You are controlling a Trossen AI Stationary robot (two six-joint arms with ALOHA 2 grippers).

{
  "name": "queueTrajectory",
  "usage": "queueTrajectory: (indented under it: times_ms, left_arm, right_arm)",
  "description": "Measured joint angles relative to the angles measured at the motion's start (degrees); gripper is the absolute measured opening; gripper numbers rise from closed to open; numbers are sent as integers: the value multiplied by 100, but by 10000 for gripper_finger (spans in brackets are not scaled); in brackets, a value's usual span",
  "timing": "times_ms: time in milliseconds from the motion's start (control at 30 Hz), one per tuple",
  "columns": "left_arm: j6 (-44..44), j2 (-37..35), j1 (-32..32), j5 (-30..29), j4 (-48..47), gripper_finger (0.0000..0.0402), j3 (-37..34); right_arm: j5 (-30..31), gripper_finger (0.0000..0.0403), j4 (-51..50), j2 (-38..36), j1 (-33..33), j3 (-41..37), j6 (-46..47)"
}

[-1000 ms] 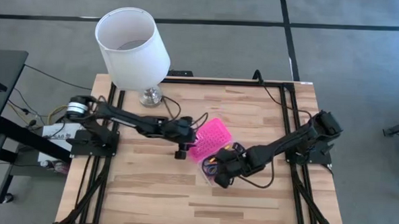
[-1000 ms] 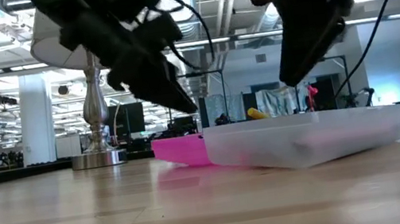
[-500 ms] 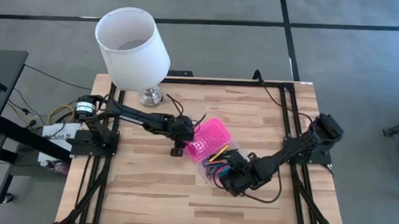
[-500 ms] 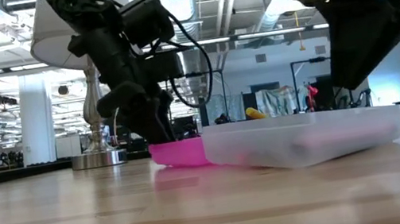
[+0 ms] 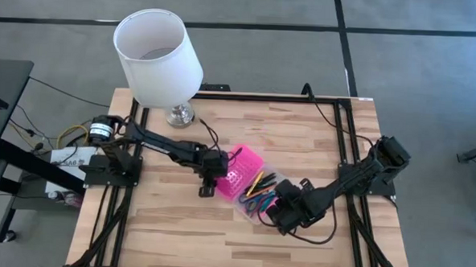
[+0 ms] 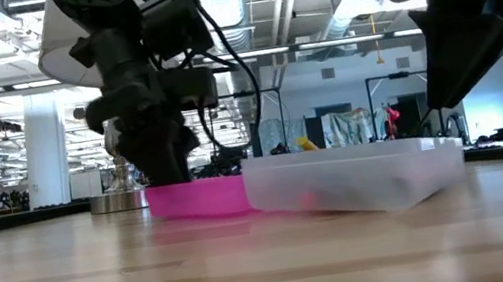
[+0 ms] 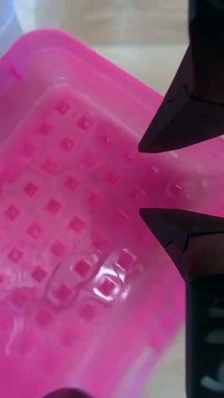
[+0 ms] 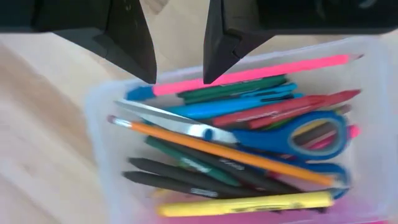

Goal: Pick & place school supplies into a supply box
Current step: Close the pink supply box

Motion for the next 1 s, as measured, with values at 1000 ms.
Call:
queueTrajectory:
  times_ms: [1000]
  left_arm:
    - [1724,-1388,302,-1034,-1276,151,-101]
  right_arm:
    - [783,124,1719,-2,1702,-1012,-20]
